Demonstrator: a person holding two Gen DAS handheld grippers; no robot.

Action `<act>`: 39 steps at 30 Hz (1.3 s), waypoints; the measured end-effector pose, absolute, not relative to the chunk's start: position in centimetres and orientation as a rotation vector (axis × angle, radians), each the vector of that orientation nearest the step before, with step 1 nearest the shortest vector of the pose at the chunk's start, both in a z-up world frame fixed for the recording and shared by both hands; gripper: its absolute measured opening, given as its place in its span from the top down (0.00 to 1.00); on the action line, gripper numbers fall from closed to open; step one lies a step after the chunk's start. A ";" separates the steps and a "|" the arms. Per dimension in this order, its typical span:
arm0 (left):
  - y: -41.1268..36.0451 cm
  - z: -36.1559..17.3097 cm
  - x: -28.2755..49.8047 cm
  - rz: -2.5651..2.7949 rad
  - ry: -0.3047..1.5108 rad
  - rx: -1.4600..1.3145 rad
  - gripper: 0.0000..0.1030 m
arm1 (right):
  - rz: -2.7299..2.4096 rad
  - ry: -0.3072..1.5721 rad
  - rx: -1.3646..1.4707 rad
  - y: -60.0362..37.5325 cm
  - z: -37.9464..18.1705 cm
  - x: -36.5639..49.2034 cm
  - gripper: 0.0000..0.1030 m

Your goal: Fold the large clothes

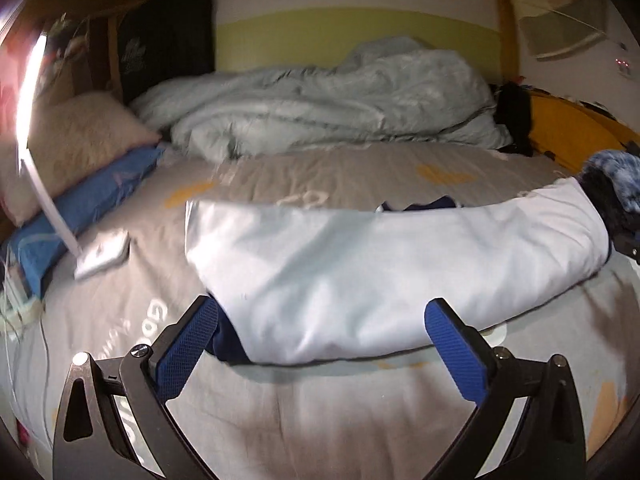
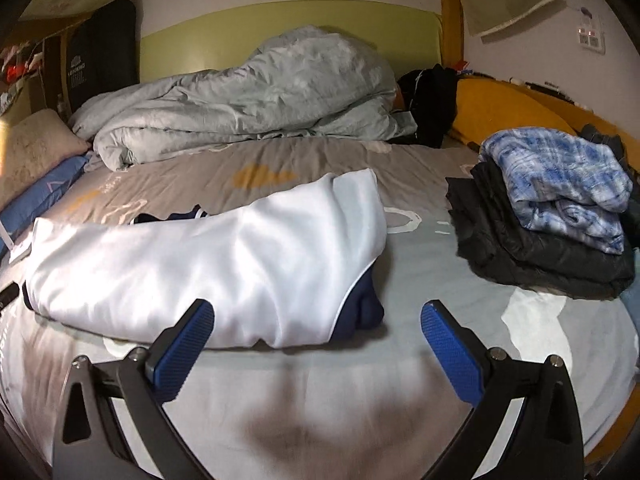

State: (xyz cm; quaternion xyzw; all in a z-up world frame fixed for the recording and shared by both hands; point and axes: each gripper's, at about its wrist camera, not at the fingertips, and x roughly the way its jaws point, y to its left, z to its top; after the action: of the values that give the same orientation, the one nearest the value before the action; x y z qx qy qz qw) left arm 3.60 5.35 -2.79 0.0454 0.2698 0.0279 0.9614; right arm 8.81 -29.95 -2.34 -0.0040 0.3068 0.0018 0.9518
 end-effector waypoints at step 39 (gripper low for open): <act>5.7 -6.5 6.6 -0.003 0.561 0.004 0.00 | 0.077 0.783 0.536 -34.2 -6.3 12.6 0.09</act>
State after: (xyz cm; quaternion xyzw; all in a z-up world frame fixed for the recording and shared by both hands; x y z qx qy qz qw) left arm 6.61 5.68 -6.55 0.0020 0.2767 -0.0017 0.9609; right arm 12.57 -34.22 -6.31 0.2582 0.3769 0.0369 0.8888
